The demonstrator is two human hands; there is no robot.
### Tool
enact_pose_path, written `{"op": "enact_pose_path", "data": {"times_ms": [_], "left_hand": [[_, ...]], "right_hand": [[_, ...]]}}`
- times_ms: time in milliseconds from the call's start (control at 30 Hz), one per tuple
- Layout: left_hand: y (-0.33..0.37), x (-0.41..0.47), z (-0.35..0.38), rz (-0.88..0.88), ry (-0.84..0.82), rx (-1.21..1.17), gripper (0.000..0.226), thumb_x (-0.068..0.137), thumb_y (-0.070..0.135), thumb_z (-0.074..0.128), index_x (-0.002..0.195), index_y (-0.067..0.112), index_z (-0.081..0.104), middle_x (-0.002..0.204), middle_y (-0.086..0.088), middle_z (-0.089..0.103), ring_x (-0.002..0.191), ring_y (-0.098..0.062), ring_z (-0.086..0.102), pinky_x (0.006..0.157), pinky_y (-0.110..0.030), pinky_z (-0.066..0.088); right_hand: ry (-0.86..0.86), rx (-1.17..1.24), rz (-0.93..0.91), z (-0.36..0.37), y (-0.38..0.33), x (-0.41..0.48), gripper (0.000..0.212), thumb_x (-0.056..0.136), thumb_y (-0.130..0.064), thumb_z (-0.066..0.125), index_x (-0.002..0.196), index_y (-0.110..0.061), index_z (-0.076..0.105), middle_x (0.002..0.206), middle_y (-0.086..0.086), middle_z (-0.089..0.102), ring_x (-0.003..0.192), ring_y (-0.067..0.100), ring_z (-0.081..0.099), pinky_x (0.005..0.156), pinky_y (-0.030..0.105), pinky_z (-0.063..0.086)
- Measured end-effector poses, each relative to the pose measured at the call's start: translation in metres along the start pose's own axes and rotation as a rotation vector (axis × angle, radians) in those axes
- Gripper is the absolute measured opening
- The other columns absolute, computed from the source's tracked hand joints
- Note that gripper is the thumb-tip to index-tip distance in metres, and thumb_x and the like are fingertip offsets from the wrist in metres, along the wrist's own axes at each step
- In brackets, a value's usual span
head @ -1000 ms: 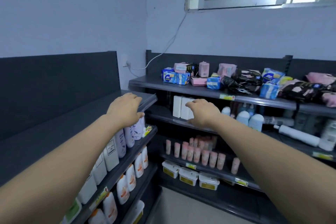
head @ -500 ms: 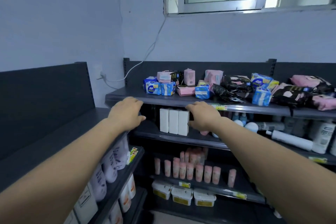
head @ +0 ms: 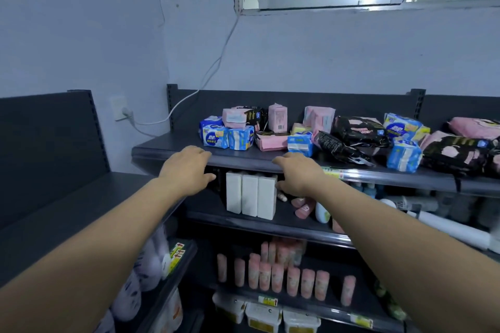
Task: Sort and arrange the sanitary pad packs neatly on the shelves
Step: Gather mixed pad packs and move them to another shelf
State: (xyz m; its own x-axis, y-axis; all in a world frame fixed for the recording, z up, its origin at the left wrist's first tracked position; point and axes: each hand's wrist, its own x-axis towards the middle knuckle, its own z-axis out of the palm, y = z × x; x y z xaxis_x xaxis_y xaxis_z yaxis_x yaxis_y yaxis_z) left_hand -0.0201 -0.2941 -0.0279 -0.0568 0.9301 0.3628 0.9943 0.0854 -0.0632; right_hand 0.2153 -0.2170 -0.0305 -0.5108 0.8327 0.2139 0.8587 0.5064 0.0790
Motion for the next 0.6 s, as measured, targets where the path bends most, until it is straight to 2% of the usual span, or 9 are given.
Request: {"op": "enact_pose_path", "data": {"times_ms": [267, 500, 600], "left_hand": [[0.002, 0.086, 0.034, -0.063, 0.012, -0.008, 0.053, 0.09, 0.045, 0.058, 0.132, 0.014, 0.049, 0.133, -0.002, 0.051, 0.129, -0.021, 0.04, 0.102, -0.04, 0.04], [-0.009, 0.144, 0.06, -0.112, -0.015, -0.006, 0.053, 0.089, 0.042, 0.059, 0.133, 0.015, 0.049, 0.135, -0.002, 0.049, 0.13, -0.022, 0.04, 0.104, -0.043, 0.04], [-0.023, 0.168, 0.072, -0.121, -0.027, 0.014, 0.052, 0.088, 0.045, 0.059, 0.13, 0.015, 0.051, 0.131, -0.002, 0.051, 0.127, -0.022, 0.043, 0.101, -0.044, 0.043]], "right_hand": [[0.023, 0.001, -0.076, 0.01, 0.043, 0.091, 0.058, 0.088, -0.032, 0.06, 0.14, -0.016, 0.04, 0.135, 0.011, 0.046, 0.127, 0.031, 0.041, 0.099, 0.04, 0.041], [0.025, 0.043, -0.143, 0.032, 0.056, 0.16, 0.053, 0.086, -0.036, 0.063, 0.133, -0.018, 0.047, 0.131, 0.009, 0.049, 0.125, 0.029, 0.043, 0.097, 0.042, 0.045], [0.041, 0.066, -0.175, 0.042, 0.054, 0.19, 0.047, 0.086, -0.035, 0.063, 0.128, -0.017, 0.05, 0.127, 0.008, 0.051, 0.123, 0.028, 0.045, 0.092, 0.038, 0.045]]}}
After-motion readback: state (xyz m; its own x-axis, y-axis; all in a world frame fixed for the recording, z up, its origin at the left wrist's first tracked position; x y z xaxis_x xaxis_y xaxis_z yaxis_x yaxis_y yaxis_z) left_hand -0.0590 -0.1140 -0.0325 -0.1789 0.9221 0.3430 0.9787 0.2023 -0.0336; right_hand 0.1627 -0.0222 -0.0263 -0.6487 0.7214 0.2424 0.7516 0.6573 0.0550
